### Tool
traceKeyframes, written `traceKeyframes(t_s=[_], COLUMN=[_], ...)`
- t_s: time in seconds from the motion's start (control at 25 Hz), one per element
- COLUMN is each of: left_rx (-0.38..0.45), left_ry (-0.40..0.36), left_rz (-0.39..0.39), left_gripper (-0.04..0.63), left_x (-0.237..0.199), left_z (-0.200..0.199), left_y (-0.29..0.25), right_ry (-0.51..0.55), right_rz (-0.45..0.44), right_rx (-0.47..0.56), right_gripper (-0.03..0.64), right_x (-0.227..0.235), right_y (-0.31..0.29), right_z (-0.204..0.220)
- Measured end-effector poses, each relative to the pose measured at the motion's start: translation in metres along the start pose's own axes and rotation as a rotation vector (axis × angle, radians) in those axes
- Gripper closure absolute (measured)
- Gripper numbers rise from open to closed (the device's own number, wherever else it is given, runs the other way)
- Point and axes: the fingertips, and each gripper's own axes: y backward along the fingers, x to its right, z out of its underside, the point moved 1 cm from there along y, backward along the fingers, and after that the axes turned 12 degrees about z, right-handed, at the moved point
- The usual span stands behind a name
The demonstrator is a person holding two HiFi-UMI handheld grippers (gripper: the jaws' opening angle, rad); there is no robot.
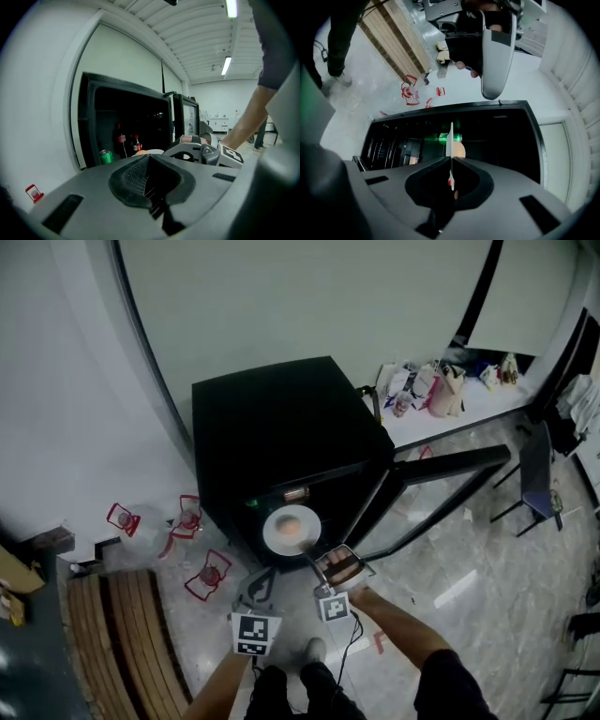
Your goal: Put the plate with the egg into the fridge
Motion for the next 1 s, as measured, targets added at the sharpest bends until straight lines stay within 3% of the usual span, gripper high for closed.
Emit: traceKeyframes(t_s=[0.32, 0.68, 0.8, 1.0], left_rx=[-0.036, -0.055, -0.091, -0.178], left_ry=[0.017, 0.010, 0.013, 0.023], left_rz=[-0.014, -0.016, -0.008, -0.010], left_gripper=[0.586, 0.586, 0.586, 0.586], left_x=[-0.028, -0.047, -0.050, -0.052], left_z=[0.071, 0.106, 0.116, 0.134], left_y=[-0.073, -0.127, -0.144, -0.171], right_ry=[0.026, 0.008, -0.011, -0.085], right_rz=[0.017, 0.021, -0.028, -0.192], right_rx=[0.028, 0.020, 0.030, 0.025], right_gripper=[0.598, 0.600, 0.600, 0.594], right_x=[-0.073, -0.111, -0.115, -0.123], right_y=[-0.056, -0.092, -0.097, -0.097], right_z=[0.021, 0.035, 0.035, 0.035])
